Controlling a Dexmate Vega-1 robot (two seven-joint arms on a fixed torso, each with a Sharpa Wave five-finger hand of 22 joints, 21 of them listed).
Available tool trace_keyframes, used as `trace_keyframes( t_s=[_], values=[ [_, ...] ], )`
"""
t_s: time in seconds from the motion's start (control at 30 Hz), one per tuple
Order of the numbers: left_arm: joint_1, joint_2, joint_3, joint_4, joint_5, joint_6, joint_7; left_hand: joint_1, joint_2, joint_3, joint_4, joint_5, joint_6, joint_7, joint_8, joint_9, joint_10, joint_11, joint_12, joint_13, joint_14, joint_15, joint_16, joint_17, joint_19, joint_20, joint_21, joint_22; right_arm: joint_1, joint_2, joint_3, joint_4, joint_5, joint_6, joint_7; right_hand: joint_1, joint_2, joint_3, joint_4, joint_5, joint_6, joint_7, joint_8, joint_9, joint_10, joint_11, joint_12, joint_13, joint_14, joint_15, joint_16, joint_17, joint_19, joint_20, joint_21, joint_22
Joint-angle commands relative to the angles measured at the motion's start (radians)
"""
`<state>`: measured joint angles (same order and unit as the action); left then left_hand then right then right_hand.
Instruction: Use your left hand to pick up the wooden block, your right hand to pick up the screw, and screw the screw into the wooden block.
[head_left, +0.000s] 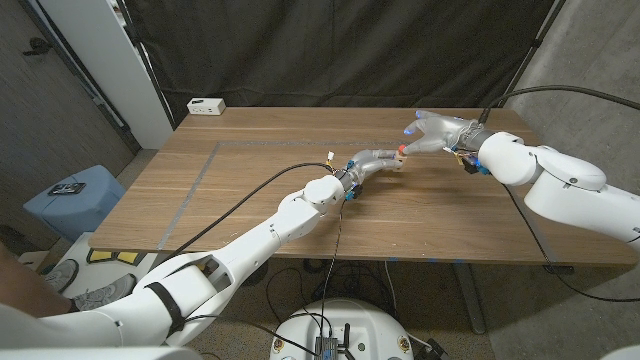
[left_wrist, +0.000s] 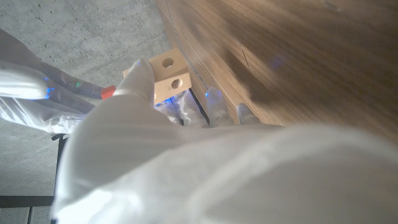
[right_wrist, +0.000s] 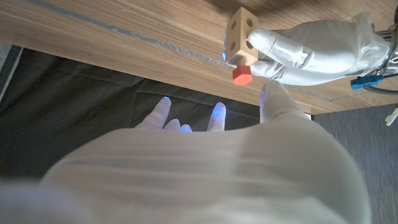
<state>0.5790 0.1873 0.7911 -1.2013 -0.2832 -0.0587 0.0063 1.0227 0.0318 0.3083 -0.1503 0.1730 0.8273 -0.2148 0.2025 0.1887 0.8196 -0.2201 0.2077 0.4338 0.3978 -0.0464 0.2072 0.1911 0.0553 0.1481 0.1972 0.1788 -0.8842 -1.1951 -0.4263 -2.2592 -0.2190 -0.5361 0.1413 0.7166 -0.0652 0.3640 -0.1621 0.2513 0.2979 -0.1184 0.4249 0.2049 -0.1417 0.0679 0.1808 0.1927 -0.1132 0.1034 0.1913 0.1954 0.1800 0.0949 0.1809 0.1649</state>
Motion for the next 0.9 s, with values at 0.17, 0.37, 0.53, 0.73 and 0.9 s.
trace_keyframes(
  t_s=[0.17, 0.37, 0.53, 0.73, 0.9],
  values=[
    [0.003, 0.003, 0.002, -0.005, 0.002, 0.006, 0.003, -0.016, 0.004, -0.004, 0.010, 0.006, -0.001, 0.004, 0.001, 0.002, 0.008, -0.001, 0.007, 0.003, 0.006, -0.056, 0.003, 0.004, -0.005, 0.009, 0.004, 0.004, 0.096, -0.009, -0.053, -0.006, -0.046, -0.039, 0.155, 0.033, 0.000, 0.010, -0.012, -0.007, 0.004, -0.003, -0.002, 0.003, -0.019, 0.000, 0.002, 0.003, -0.014, 0.001, -0.005, 0.000, -0.009, 0.005, -0.001, 0.003],
    [0.002, 0.001, 0.004, -0.002, 0.004, 0.005, 0.003, -0.016, 0.004, -0.005, 0.009, 0.006, -0.002, 0.004, 0.000, 0.002, 0.008, -0.002, 0.008, 0.003, 0.005, -0.055, 0.003, 0.003, -0.006, 0.010, 0.004, 0.004, 0.126, -0.006, -0.073, -0.007, -0.069, -0.049, 0.200, 0.041, -0.001, 0.014, -0.014, -0.010, 0.008, -0.006, -0.002, 0.004, -0.021, 0.003, 0.004, 0.003, -0.015, 0.004, -0.004, 0.000, -0.013, 0.009, -0.002, 0.003],
    [0.002, 0.000, 0.005, -0.002, 0.003, 0.006, 0.002, -0.015, 0.003, -0.005, 0.008, 0.007, -0.001, 0.005, 0.000, 0.002, 0.008, -0.002, 0.008, 0.004, 0.006, -0.056, 0.003, 0.003, -0.006, 0.009, 0.004, 0.004, 0.154, 0.001, -0.098, -0.005, -0.103, -0.055, 0.241, 0.051, -0.002, 0.019, -0.015, -0.015, 0.019, -0.011, 0.002, 0.004, -0.022, 0.002, 0.005, 0.003, -0.017, 0.006, -0.002, 0.000, -0.015, 0.011, -0.001, 0.003],
    [0.004, 0.001, 0.005, -0.005, 0.005, 0.010, 0.008, -0.014, 0.003, -0.005, 0.007, 0.007, -0.002, 0.005, 0.000, 0.003, 0.007, -0.002, 0.008, 0.004, 0.005, -0.054, 0.003, 0.003, -0.005, 0.009, 0.005, 0.004, 0.192, 0.017, -0.126, 0.008, -0.139, -0.049, 0.295, 0.062, -0.001, 0.025, -0.016, -0.018, 0.024, -0.015, 0.003, 0.005, -0.025, 0.000, 0.006, 0.003, -0.018, 0.007, -0.001, 0.001, -0.016, 0.012, 0.000, 0.003],
    [0.004, 0.001, 0.005, -0.006, 0.005, 0.012, 0.008, -0.018, 0.004, -0.007, 0.008, 0.007, -0.003, 0.008, 0.000, 0.003, 0.006, -0.002, 0.008, 0.004, 0.007, -0.055, 0.004, 0.003, -0.004, 0.009, 0.005, 0.004, 0.209, 0.026, -0.139, 0.014, -0.168, -0.047, 0.325, 0.072, 0.001, 0.031, -0.017, -0.021, 0.025, -0.016, 0.003, 0.006, -0.029, -0.002, 0.006, 0.004, -0.020, 0.007, -0.001, 0.001, -0.018, 0.012, 0.000, 0.003]
  ],
)
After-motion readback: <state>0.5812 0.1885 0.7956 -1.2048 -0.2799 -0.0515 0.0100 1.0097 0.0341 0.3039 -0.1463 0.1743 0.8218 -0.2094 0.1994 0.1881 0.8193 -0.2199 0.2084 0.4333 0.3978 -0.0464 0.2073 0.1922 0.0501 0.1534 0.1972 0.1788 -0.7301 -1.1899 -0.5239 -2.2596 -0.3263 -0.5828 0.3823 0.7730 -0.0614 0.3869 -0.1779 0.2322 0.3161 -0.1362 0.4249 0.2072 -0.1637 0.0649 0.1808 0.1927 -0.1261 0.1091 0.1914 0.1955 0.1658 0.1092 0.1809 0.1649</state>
